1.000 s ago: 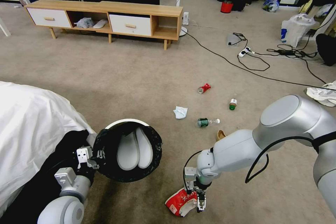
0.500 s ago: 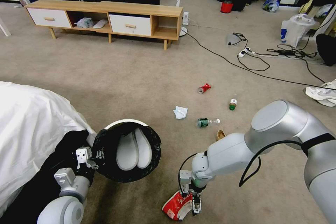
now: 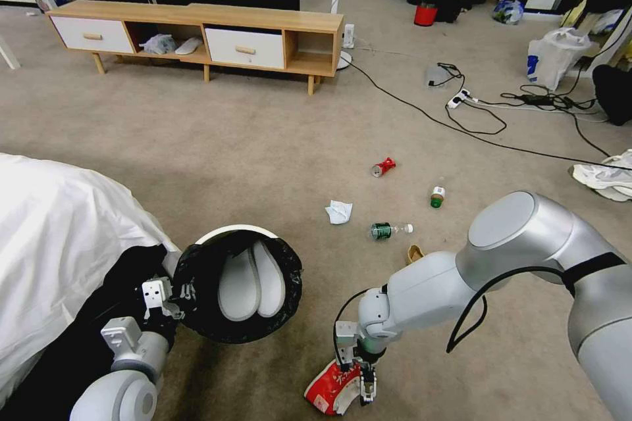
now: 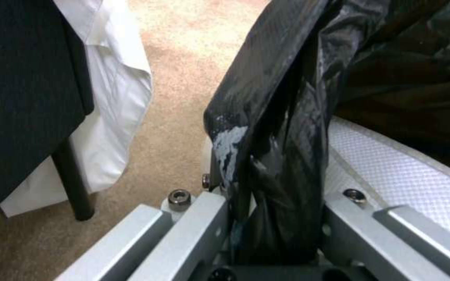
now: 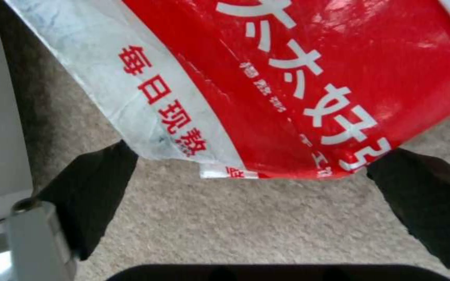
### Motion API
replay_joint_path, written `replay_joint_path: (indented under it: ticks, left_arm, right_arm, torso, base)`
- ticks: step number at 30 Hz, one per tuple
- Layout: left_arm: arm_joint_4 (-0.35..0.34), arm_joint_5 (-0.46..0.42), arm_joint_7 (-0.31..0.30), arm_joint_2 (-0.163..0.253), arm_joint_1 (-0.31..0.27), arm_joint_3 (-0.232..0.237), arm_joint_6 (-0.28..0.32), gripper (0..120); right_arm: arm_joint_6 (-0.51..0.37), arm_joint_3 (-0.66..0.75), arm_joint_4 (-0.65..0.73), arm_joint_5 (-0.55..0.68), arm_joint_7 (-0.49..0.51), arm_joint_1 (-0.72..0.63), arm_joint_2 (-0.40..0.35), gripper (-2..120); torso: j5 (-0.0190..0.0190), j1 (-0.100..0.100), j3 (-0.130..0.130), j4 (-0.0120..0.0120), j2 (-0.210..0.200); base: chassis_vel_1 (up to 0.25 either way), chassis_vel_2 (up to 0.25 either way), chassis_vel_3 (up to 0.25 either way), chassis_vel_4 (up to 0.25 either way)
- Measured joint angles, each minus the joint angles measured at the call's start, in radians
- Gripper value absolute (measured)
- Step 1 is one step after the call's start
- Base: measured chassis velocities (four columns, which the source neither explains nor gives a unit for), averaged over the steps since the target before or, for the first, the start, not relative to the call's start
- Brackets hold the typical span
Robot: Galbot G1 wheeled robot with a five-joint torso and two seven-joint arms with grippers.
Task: Pick up the trash bin and place the garbage on the floor into it.
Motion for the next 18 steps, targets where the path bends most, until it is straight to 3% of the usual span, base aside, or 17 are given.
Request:
replay_joint_path:
  ticks: [18]
  left_arm:
    - [0.006,0.000,0.000,0.001,-0.005,0.003,-0.001,1]
  right_arm:
    - [0.004,0.001,-0.003,-0.002,0.011,0.001,-0.005,64]
  torso:
    - [0.0002,0.000,0.000,0.0003,0.000]
  base:
    - [0.000,0.000,0.000,0.000]
